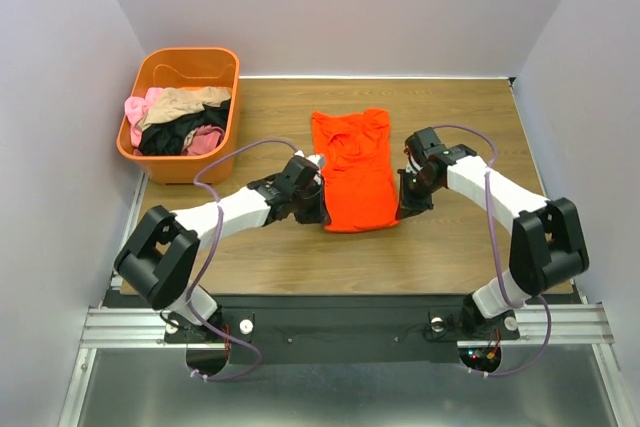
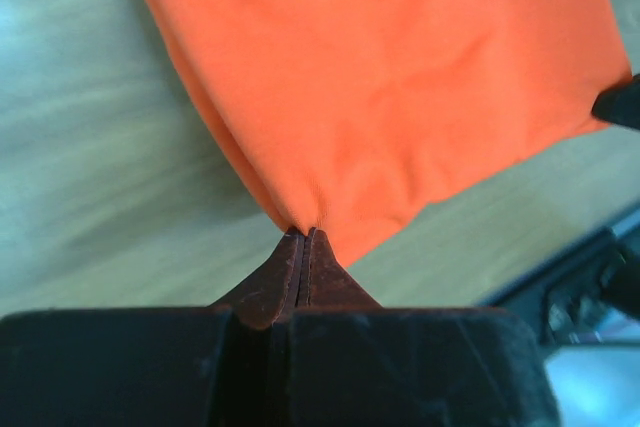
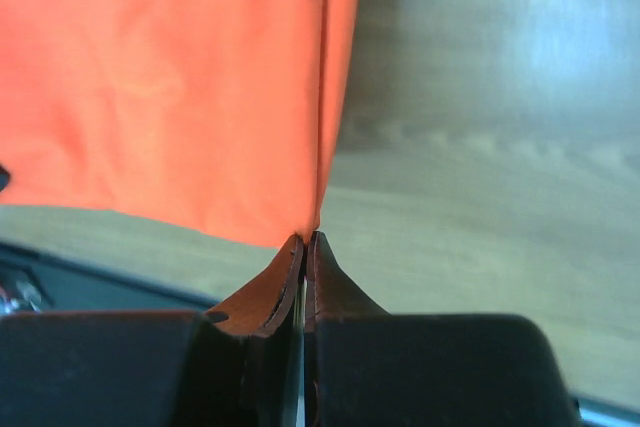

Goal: Fold and stack the t-shirts
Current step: Fold the tshirt

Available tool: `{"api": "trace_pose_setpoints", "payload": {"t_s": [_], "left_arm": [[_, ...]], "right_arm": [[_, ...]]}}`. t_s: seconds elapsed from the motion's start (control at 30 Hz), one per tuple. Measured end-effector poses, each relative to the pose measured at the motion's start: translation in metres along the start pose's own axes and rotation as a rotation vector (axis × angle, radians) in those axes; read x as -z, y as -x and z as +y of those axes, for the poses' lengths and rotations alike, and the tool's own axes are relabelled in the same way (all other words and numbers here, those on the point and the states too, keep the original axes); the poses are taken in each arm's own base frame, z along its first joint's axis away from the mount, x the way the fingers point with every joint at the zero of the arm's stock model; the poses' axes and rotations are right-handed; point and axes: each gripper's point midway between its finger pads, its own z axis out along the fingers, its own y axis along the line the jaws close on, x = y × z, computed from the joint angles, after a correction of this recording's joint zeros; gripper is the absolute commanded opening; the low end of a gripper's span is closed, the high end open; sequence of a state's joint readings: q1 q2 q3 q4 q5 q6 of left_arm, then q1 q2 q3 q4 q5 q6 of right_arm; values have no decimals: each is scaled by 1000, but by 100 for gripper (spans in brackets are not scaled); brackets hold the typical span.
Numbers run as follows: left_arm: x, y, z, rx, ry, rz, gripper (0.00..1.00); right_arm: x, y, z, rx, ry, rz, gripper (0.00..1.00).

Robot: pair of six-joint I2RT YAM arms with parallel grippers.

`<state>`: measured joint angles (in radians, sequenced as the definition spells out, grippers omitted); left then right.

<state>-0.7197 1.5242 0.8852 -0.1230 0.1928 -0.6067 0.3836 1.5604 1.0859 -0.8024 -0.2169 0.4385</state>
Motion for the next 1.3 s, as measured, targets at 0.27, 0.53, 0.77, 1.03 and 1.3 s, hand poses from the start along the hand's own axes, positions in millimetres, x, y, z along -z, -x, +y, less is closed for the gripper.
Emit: {"api": "trace_pose_setpoints", "payload": {"t_s": [0.27, 0.53, 0.77, 1.03, 1.3], "left_arm": [[41, -50, -36, -8, -131, 114, 0], [75, -67, -70, 31, -233, 138, 0], [86, -43, -84, 55, -249, 107, 0], [72, -2, -53, 164, -199, 44, 0], [58, 16, -53, 151, -219, 63, 0]], "right_arm": [[45, -43, 3, 29, 24, 84, 0], [96, -52, 28, 8, 121, 35, 0], [127, -19, 55, 7, 179, -69, 0], [100, 21, 55, -28, 90, -80, 0], [100, 76, 68, -6, 62, -195, 0]]}}
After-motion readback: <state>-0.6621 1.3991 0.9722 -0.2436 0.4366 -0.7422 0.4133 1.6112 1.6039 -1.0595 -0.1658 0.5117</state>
